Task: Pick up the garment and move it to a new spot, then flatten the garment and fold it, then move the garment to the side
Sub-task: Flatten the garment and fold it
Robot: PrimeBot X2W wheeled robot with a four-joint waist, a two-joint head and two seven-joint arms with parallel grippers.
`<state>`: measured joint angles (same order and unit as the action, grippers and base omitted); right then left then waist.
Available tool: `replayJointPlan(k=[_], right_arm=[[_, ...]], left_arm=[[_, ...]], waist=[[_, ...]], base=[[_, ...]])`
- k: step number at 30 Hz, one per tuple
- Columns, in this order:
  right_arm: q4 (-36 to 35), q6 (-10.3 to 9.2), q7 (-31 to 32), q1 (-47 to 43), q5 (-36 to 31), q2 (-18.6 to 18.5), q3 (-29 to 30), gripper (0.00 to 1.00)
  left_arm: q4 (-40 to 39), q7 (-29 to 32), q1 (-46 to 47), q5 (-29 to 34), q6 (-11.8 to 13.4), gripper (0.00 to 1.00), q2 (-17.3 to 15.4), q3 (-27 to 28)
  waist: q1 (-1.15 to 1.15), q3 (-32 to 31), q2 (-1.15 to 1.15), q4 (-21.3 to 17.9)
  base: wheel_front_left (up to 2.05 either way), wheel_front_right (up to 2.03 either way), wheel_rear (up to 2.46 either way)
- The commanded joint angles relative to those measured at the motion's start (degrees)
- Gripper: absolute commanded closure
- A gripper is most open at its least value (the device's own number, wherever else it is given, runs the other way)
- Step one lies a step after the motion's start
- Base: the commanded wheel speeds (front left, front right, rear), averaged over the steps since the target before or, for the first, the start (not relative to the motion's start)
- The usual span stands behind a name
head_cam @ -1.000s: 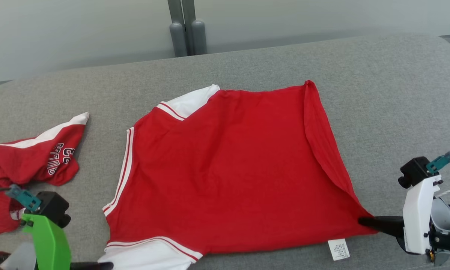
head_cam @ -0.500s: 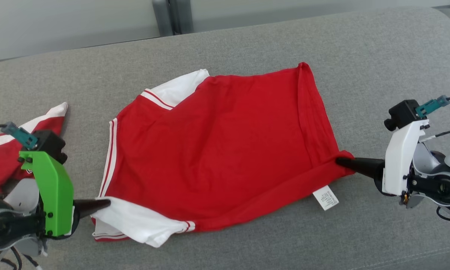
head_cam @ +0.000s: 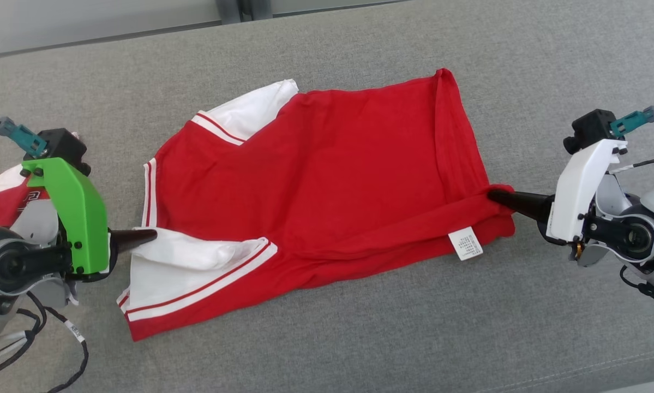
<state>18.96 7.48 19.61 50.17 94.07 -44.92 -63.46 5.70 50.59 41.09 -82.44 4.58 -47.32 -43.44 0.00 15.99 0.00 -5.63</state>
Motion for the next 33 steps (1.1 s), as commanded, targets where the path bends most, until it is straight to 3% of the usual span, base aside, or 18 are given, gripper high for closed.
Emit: replayJointPlan(k=[1,2,3,4,5,11,15,20,23,26,29,33], right_arm=[[0.96,0.03,0.20,0.71,-0.51,0.51,-0.34,1.00],[1.49,0.03,0.46,0.96,-0.72,0.90,-0.64,0.96],[1.84,0.03,0.54,1.04,-0.81,1.22,-0.85,0.78],[2.30,0.03,0.55,1.19,-1.06,1.51,-1.04,0.52],[2.80,0.03,0.20,1.30,-1.14,1.70,-1.02,0.00],[4.11,0.03,-2.10,1.10,-1.22,2.21,-0.43,0.00],[2.38,0.04,-9.22,0.34,-2.79,2.13,1.80,0.00],[-0.06,0.03,-20.51,-2.98,-4.98,1.41,4.69,0.00],[-0.36,0.03,-27.66,-5.28,-6.75,1.17,6.28,0.00],[0.38,0.03,-33.34,-7.95,-9.40,1.28,8.25,0.00],[3.69,0.03,-34.75,-10.94,-13.41,2.62,12.39,0.00],[4.68,0.03,-34.77,-15.81,-21.92,6.90,24.38,0.00]], left_arm=[[1.25,-0.52,1.18,0.44,-0.55,1.00,0.71,-0.06],[2.24,-1.10,1.49,0.70,-0.83,1.00,1.28,0.06],[3.13,-1.53,1.64,0.94,-1.19,0.85,1.73,0.11],[3.98,-1.84,1.73,1.14,-1.57,0.53,2.15,0.03],[4.58,-2.10,1.76,1.24,-1.88,0.00,2.45,-0.10],[7.28,-4.04,1.61,2.28,-4.24,0.00,3.57,-0.11],[7.47,-9.20,0.68,3.96,-6.09,0.00,3.63,0.96],[6.24,-20.73,-1.84,9.00,-8.06,0.00,2.73,3.17],[5.01,-28.39,-4.01,12.64,-7.90,0.00,1.79,4.40],[3.31,-36.37,-7.73,15.97,-6.05,0.00,1.69,5.46],[1.01,-43.78,-12.19,17.60,-3.11,0.00,2.32,6.88],[-2.04,-53.32,-17.87,24.50,4.93,0.00,1.40,7.62]], waist=[[0.00,0.36,0.00,0.02],[0.00,0.46,0.00,0.04],[0.00,0.49,0.00,0.04],[0.00,0.50,0.00,0.04],[0.00,0.47,0.00,0.04],[0.00,-0.78,0.00,0.24],[0.00,-2.50,0.00,0.39],[0.00,-4.62,0.00,0.73],[0.00,-5.67,0.00,0.92],[0.00,-6.57,0.00,1.17],[0.00,-7.29,0.00,1.38],[0.00,-7.58,0.00,1.27]], base=[[0.00,0.00,0.00],[0.00,0.00,0.00],[0.00,0.00,0.00],[0.00,0.00,0.00],[0.00,0.00,0.00],[0.00,0.00,0.00],[0.00,0.00,0.00],[0.00,0.00,0.00],[0.00,0.00,0.00],[0.00,0.00,0.00],[0.00,0.00,0.00],[0.00,0.00,0.00]])
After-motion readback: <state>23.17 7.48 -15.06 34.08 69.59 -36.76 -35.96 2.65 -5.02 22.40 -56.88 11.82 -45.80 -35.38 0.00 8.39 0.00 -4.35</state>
